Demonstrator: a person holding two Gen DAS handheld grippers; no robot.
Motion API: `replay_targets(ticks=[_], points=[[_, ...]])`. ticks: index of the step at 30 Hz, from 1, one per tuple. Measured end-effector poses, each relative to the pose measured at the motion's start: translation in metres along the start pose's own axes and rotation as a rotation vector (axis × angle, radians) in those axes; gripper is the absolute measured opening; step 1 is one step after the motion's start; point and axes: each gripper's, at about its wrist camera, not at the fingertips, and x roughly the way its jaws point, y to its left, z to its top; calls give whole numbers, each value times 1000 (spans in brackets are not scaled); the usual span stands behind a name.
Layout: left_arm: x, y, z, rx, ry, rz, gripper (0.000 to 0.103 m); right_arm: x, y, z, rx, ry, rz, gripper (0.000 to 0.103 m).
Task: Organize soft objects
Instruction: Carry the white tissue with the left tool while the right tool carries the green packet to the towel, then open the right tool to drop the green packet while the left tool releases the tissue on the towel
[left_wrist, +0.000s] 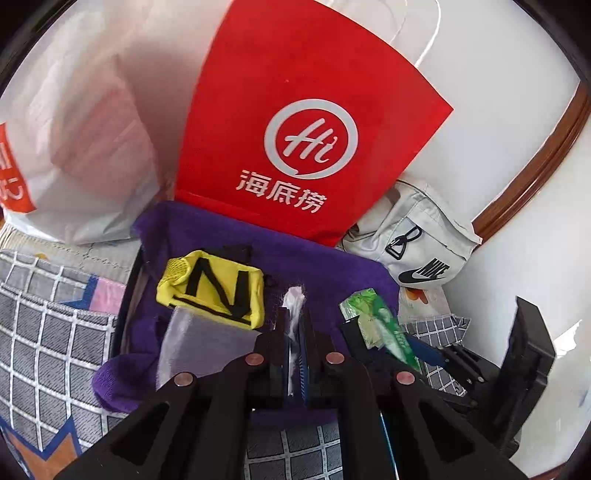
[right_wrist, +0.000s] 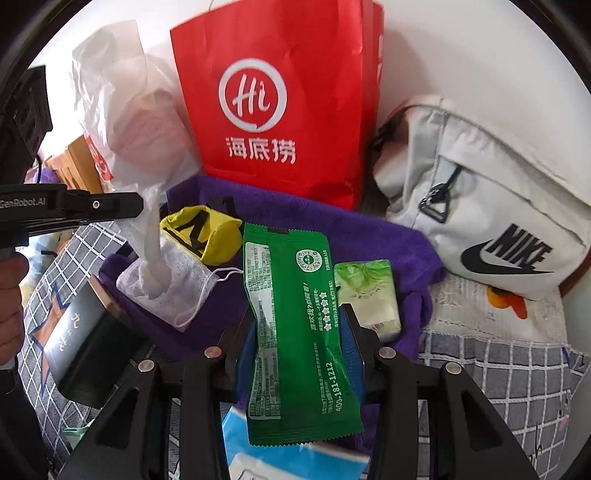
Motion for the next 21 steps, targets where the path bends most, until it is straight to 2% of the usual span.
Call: replay_targets(ticks=[5, 12, 21], points=[[12, 8, 3, -14, 27, -9, 5, 16, 2, 8, -27, 29, 9, 42], [26, 36, 2, -70, 77, 32, 5, 39, 6, 18, -29, 100, 49, 42], [38, 52, 0, -99, 106, 62, 5, 66, 9, 20, -43, 182, 26, 42]])
